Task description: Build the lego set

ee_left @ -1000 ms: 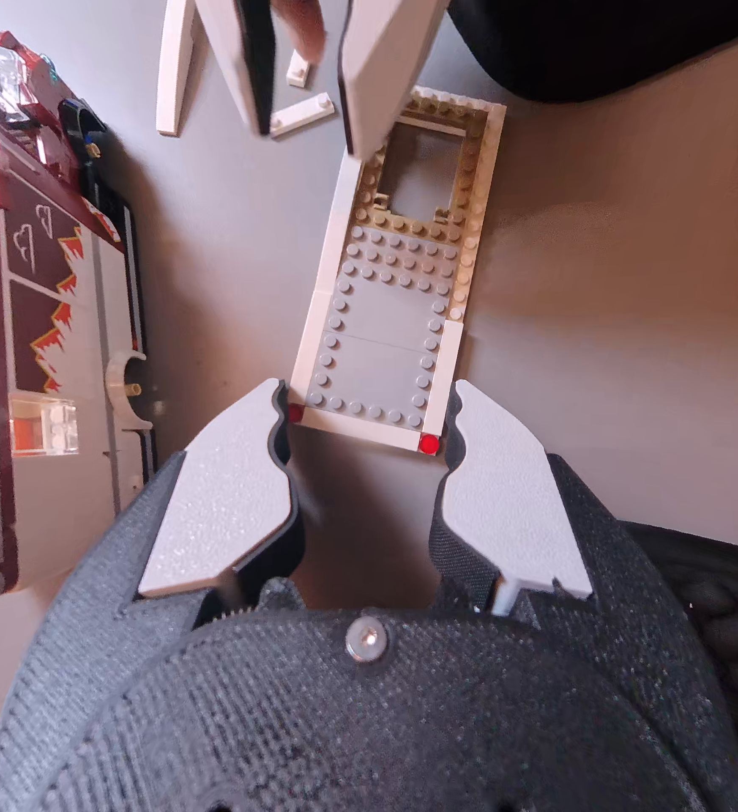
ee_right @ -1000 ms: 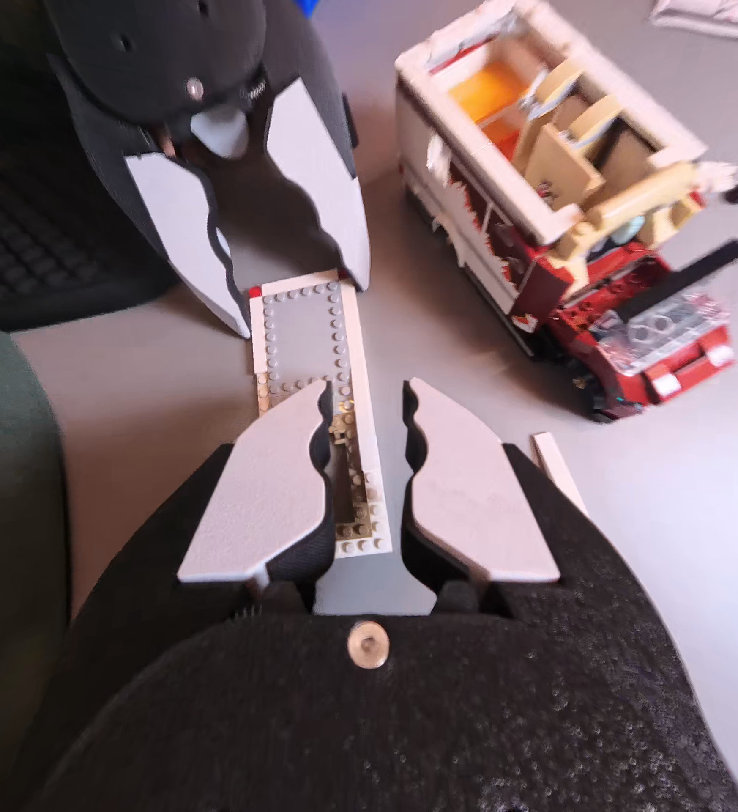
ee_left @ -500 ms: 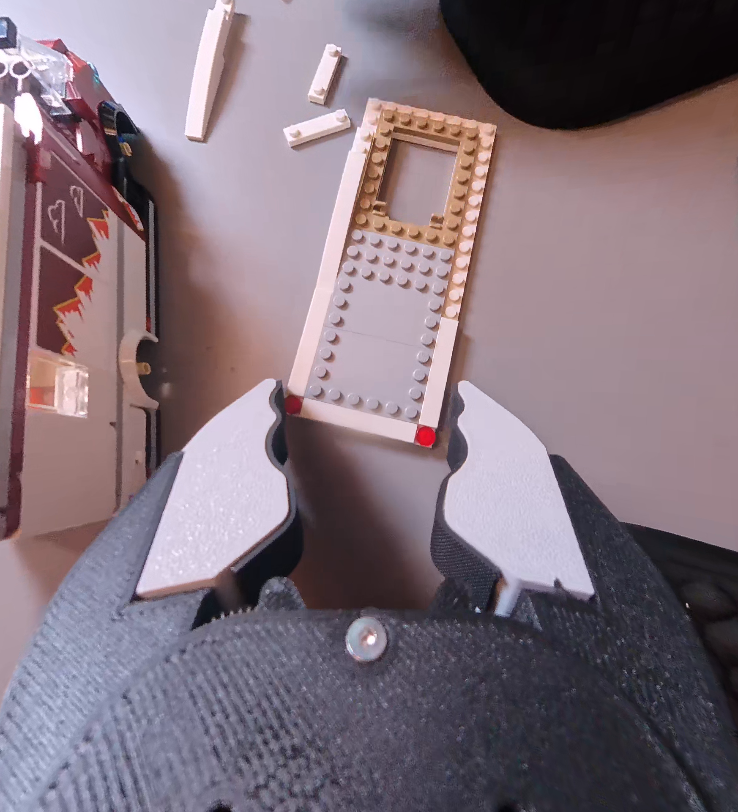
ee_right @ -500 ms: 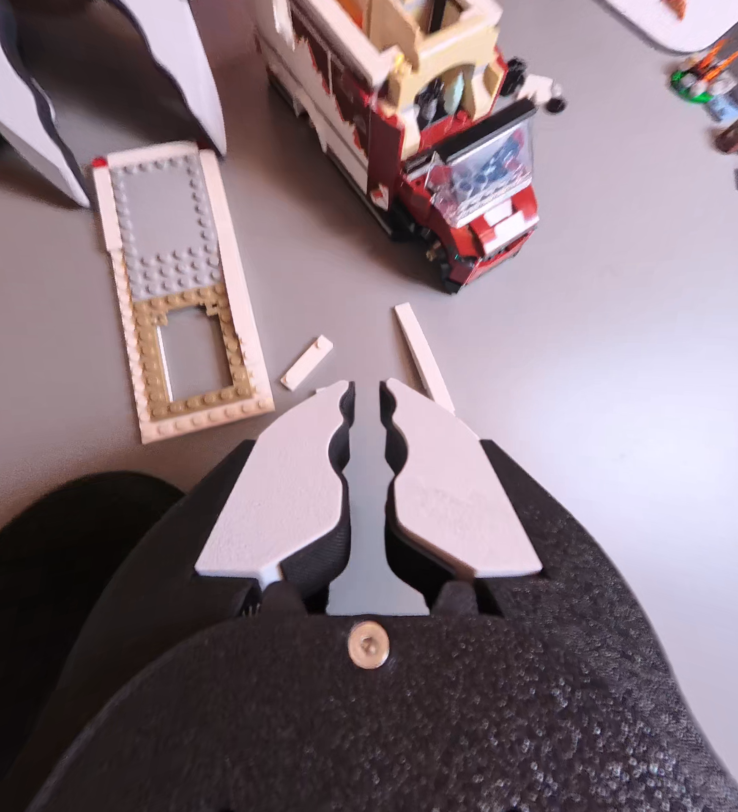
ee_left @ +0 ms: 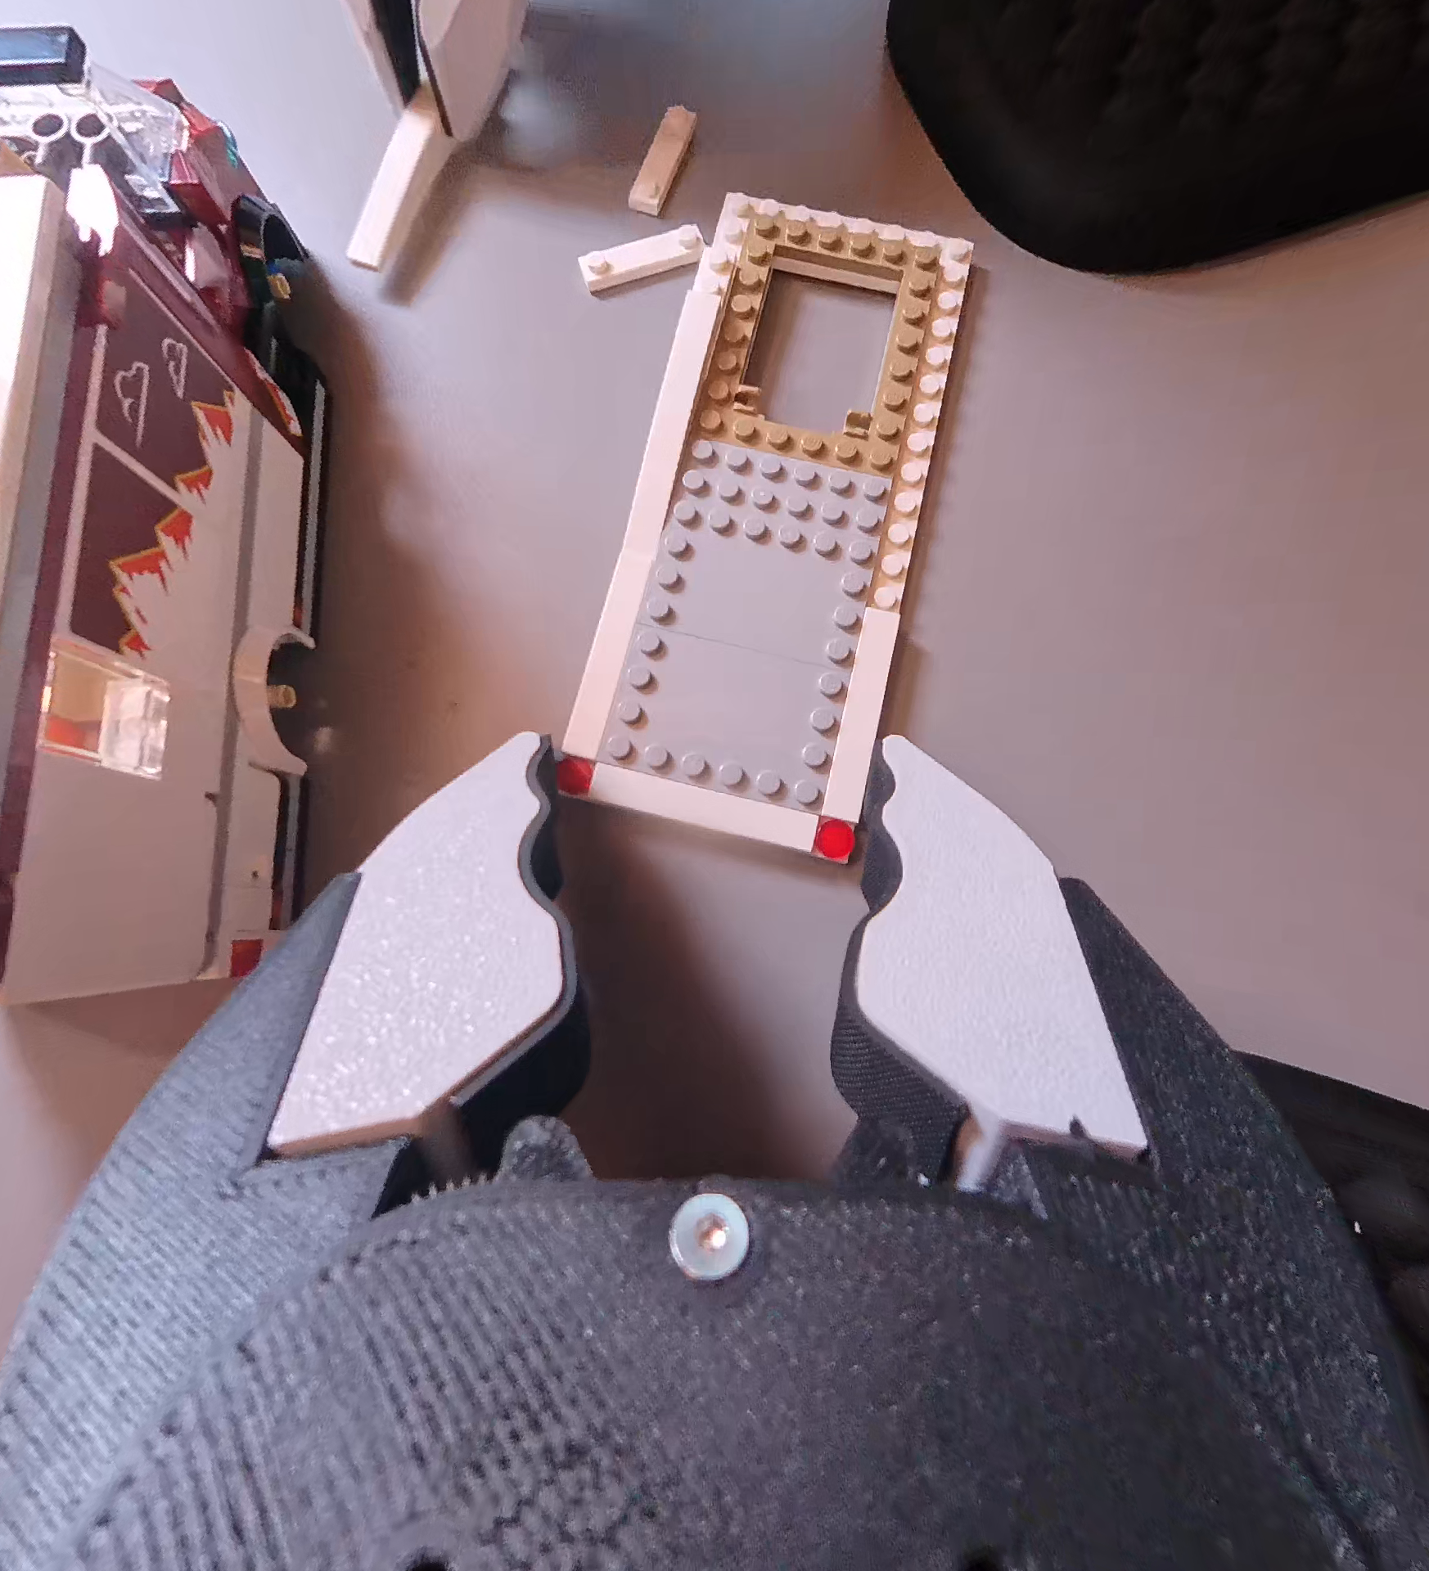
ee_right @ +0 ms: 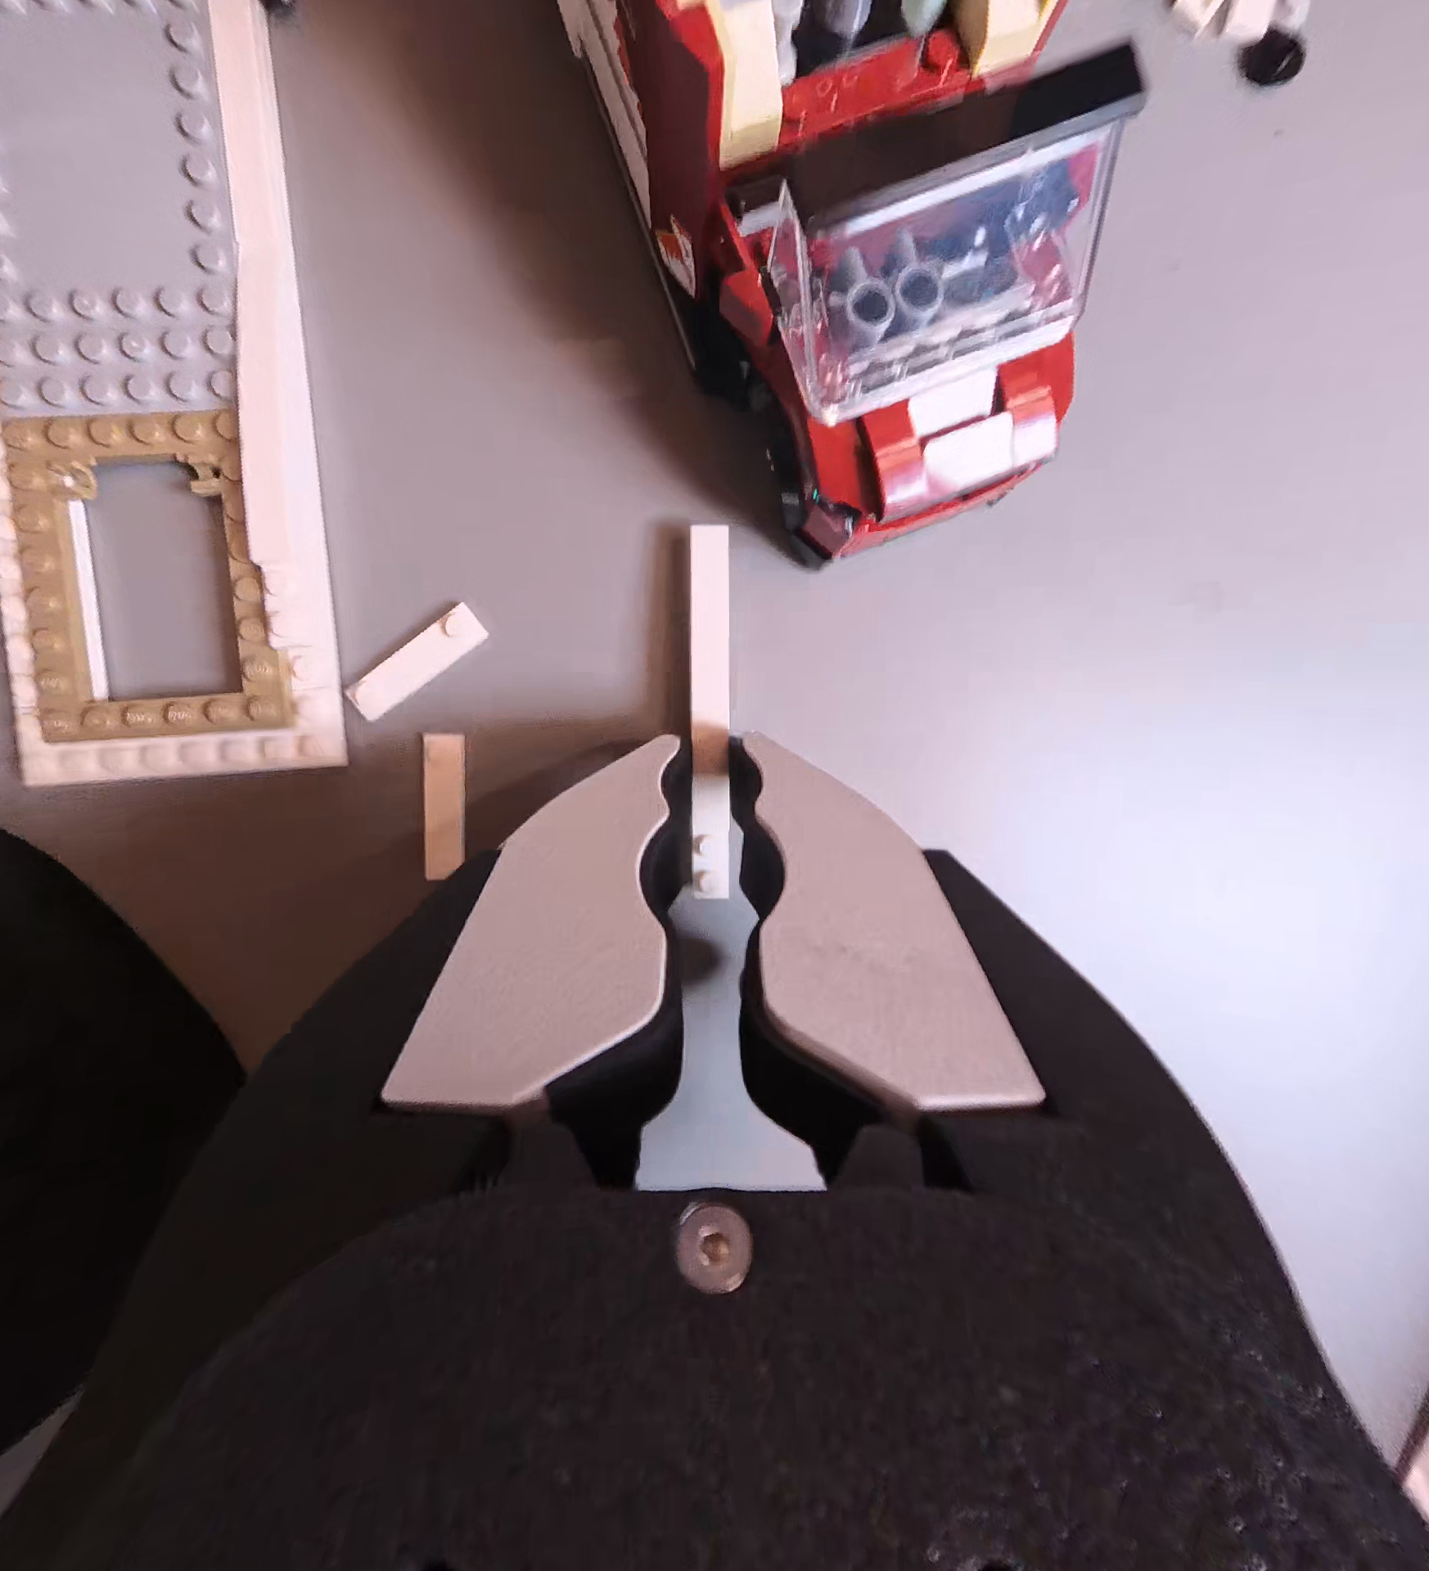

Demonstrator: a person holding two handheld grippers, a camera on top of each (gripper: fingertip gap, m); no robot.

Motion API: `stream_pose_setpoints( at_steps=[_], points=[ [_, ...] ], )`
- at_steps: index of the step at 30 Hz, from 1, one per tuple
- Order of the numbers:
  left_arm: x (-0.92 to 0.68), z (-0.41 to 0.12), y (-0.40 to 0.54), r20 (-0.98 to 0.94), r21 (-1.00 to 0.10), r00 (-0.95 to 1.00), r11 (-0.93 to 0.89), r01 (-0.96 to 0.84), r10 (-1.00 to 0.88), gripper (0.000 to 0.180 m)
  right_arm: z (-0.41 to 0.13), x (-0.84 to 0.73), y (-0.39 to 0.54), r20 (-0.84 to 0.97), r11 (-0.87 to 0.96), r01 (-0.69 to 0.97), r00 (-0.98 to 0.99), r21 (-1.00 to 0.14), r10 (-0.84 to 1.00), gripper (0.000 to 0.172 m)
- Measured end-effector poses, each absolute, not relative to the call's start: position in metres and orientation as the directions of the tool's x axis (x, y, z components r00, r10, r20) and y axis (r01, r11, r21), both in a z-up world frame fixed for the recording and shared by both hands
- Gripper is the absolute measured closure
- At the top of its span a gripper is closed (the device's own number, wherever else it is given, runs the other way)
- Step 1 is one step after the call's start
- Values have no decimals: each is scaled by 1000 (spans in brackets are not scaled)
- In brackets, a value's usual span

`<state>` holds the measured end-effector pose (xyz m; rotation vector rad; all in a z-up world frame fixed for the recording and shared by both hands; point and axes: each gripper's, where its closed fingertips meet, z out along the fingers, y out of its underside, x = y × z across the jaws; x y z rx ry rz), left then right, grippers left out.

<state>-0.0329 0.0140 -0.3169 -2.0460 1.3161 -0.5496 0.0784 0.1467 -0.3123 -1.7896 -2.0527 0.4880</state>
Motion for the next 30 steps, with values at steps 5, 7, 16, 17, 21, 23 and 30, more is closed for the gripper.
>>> stream_pose_setpoints(
  at_steps=[5,7,16,17,21,23,30],
  points=[
    [-32,-317,18,7,-707,451,-323,-629,-893,110,-253,55,95,66,183,791,-178,-584,982,165],
    [-32,-317,19,8,-706,468,-337,-623,-883,110,-256,51,60,28,196,804,-218,-562,975,165],
    [-32,-317,19,1,-706,514,-364,-608,-858,110,-303,50,10,23,253,874,-267,-414,963,164],
    [-32,-317,19,1,-706,516,-366,-607,-857,110,-305,49,10,27,252,880,-264,-403,964,164],
    [-32,-316,18,2,-706,522,-371,-603,-853,110,-310,51,12,43,261,897,-263,-356,964,164],
    [-32,-316,18,1,-706,524,-372,-603,-852,110,-311,52,12,50,266,900,-265,-346,963,164],
    [-32,-316,18,5,-704,527,-377,-601,-850,110,-311,51,14,87,281,899,-267,-337,960,164]
  ],
)
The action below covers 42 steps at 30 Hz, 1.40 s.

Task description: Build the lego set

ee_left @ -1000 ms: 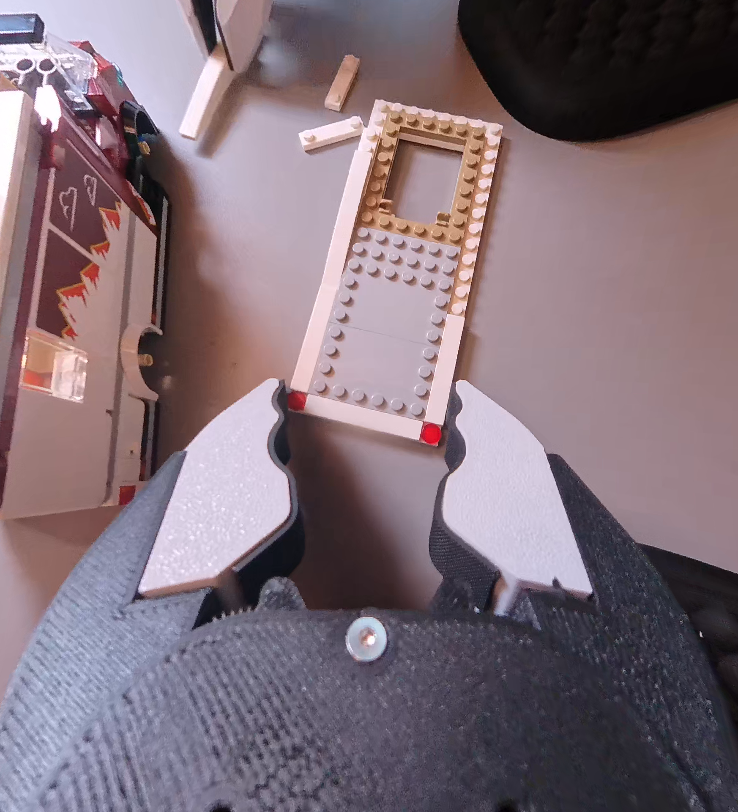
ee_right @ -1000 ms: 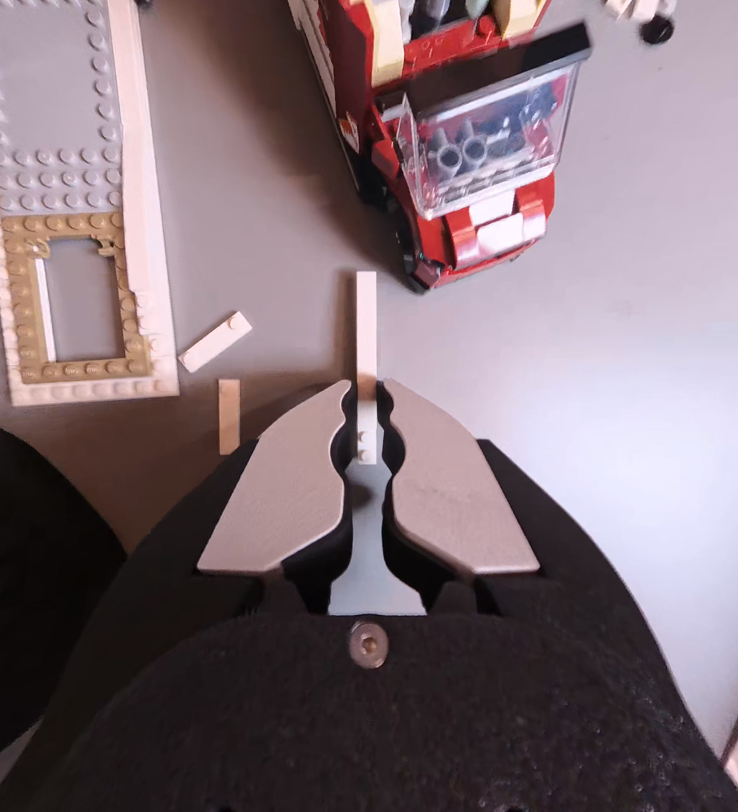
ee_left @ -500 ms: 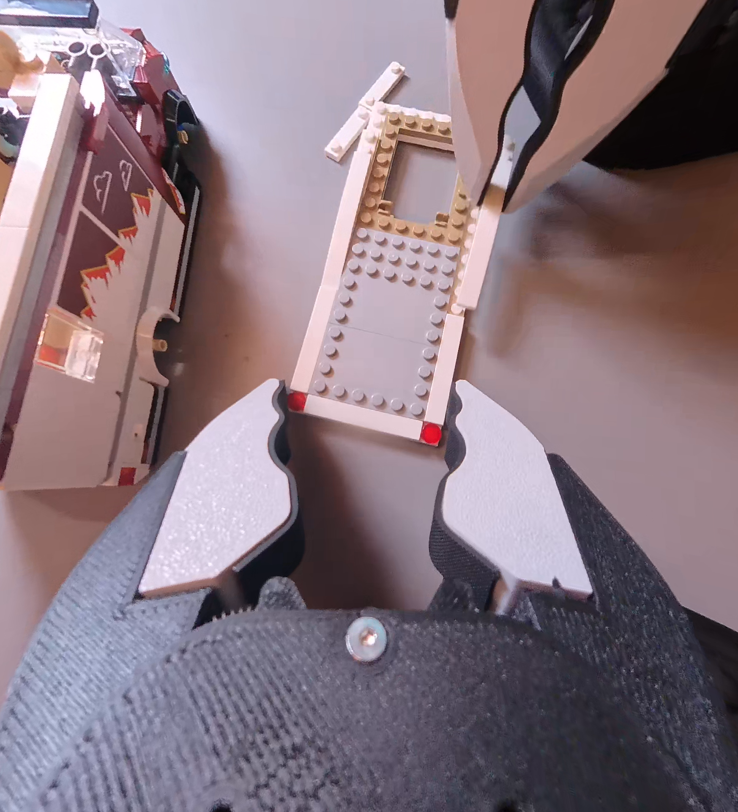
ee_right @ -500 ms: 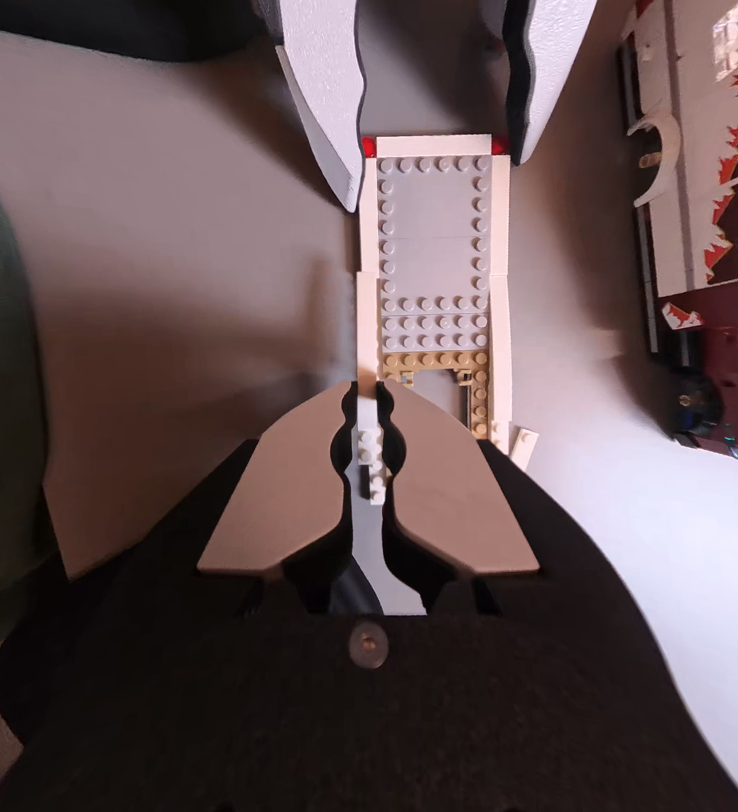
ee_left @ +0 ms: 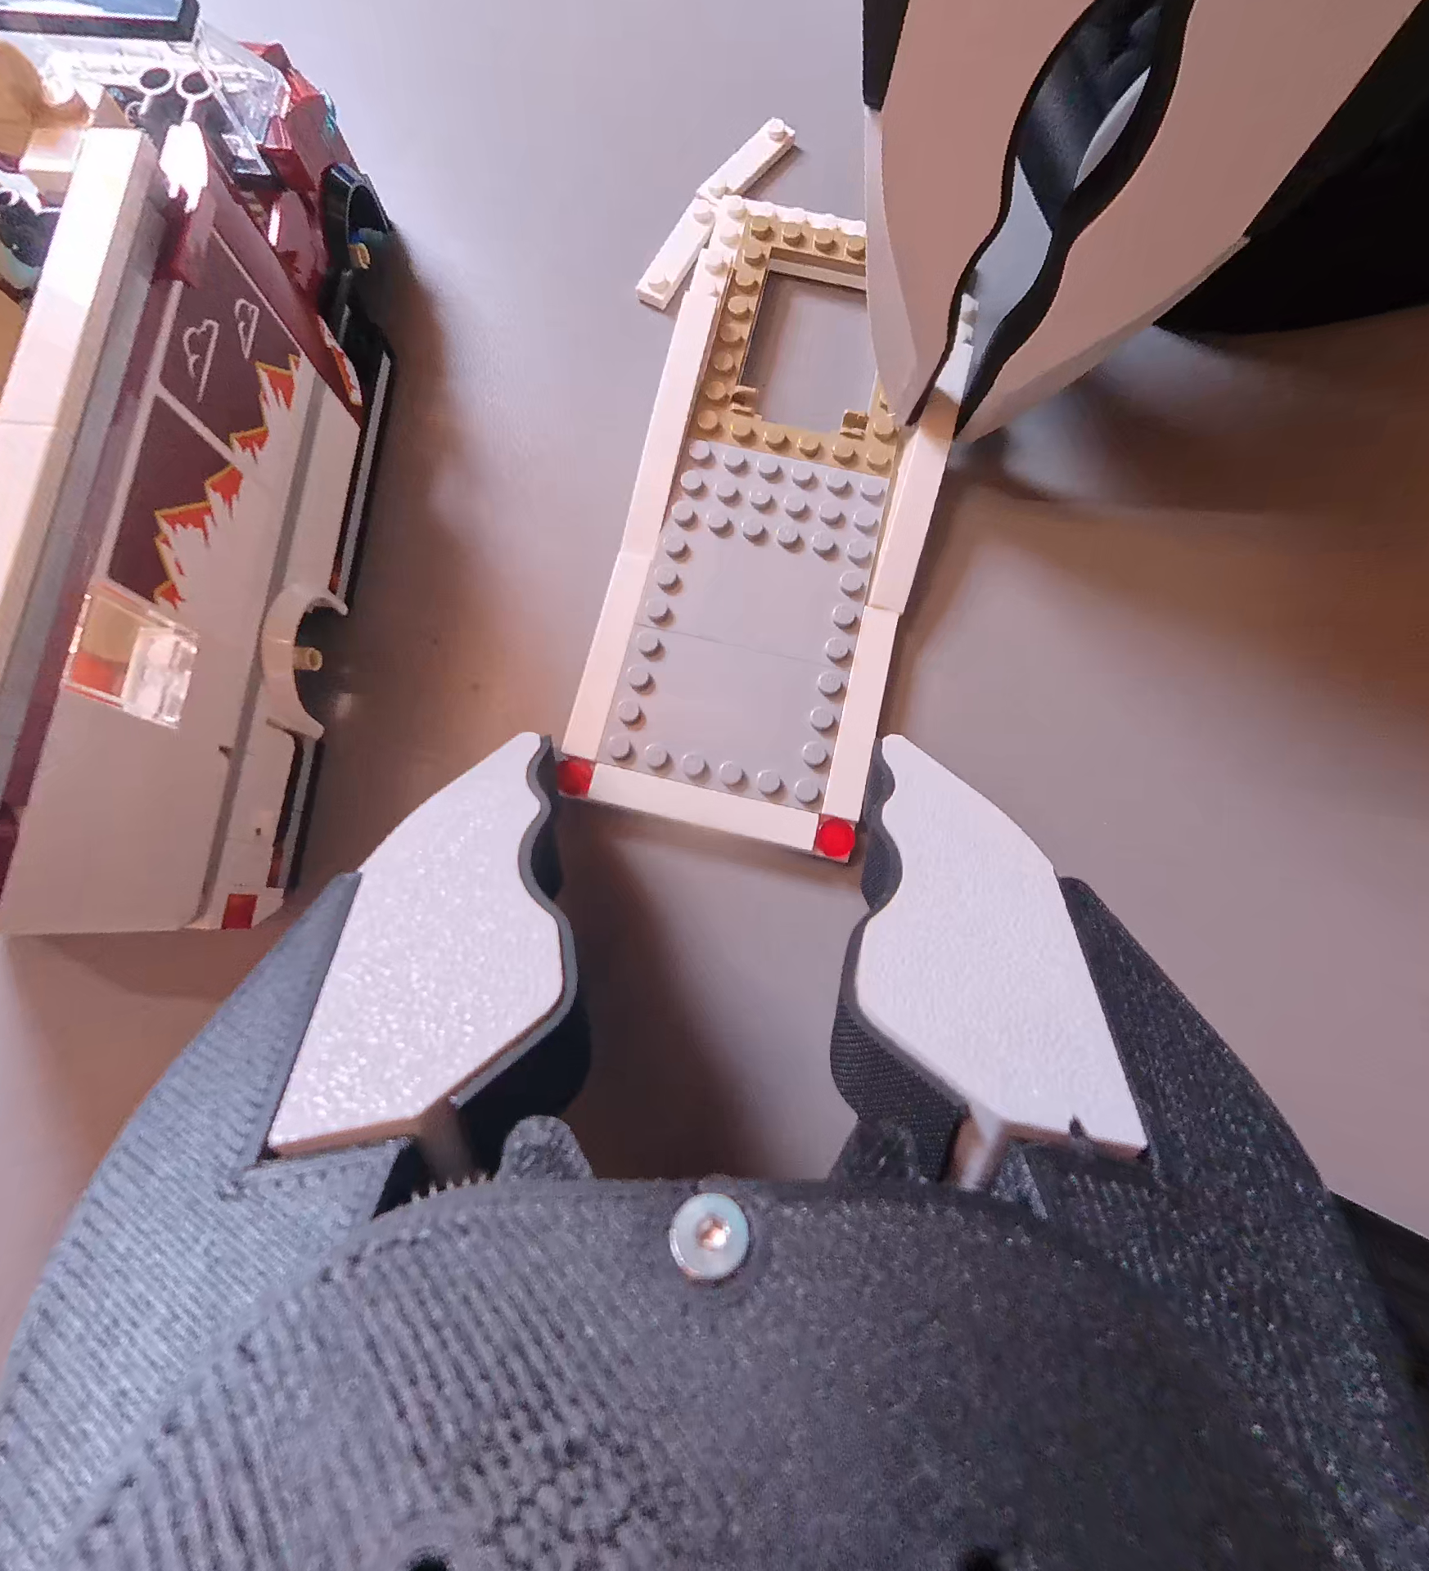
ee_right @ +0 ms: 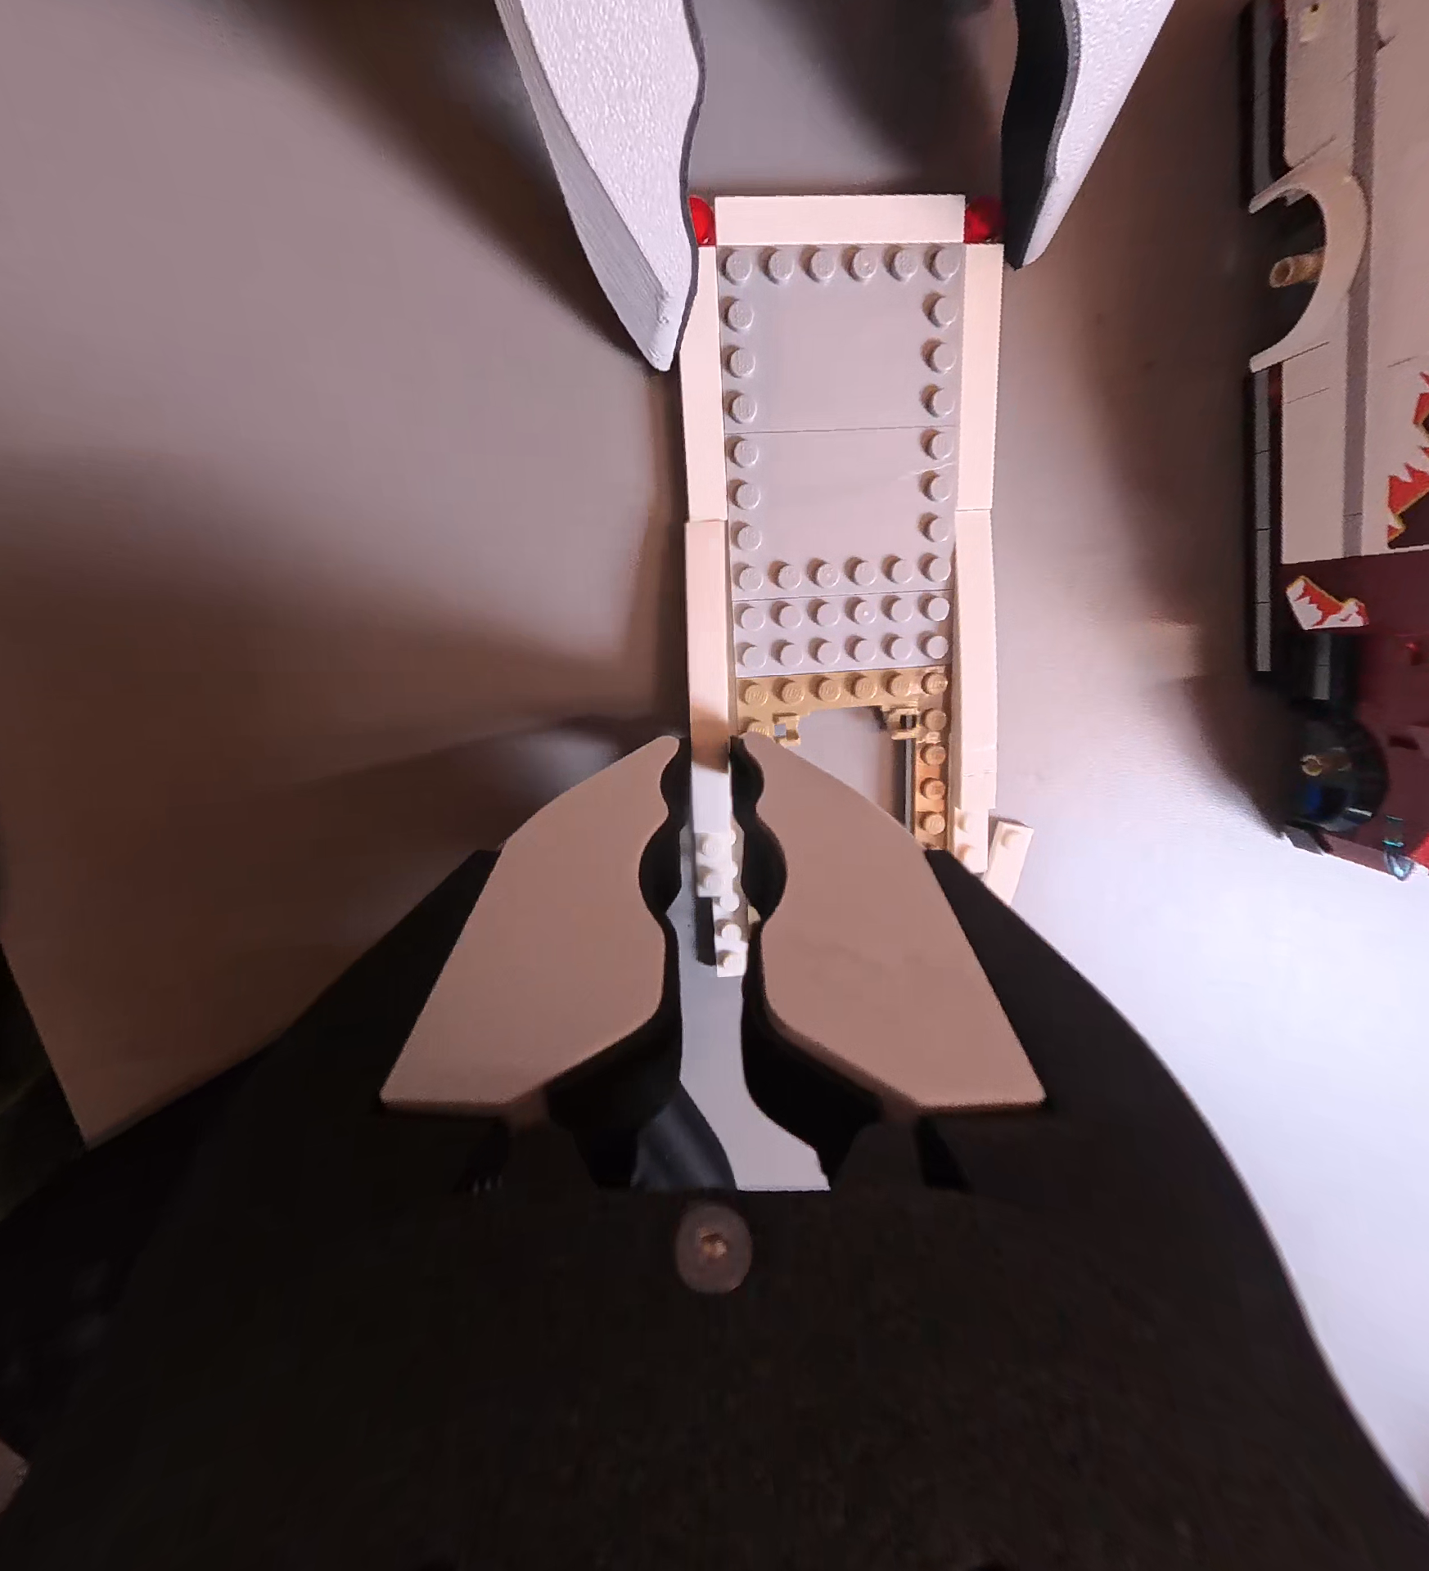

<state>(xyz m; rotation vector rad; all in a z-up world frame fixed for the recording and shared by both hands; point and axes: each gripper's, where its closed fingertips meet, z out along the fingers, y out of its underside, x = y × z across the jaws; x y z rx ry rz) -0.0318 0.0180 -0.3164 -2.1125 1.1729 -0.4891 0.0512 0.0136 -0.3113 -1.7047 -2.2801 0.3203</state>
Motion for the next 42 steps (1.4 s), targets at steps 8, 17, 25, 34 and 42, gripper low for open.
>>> stream_pose_setpoints(
  at_steps=[8,17,25,34,42],
  points=[
    [-32,-316,18,8,-705,529,-380,-599,-849,110,-306,48,18,172,311,877,-265,-366,949,160],
    [-32,-316,17,10,-706,529,-381,-597,-849,110,-303,37,12,302,398,814,-288,-423,909,161],
    [-32,-316,17,12,-705,532,-385,-596,-847,110,-308,33,11,328,419,807,-297,-415,897,166],
    [-32,-316,17,11,-699,537,-391,-599,-843,110,-308,32,11,458,515,773,-331,-371,825,165],
    [-32,-316,17,12,-698,537,-392,-599,-843,110,-306,32,11,510,553,752,-339,-358,791,163]
  ],
)
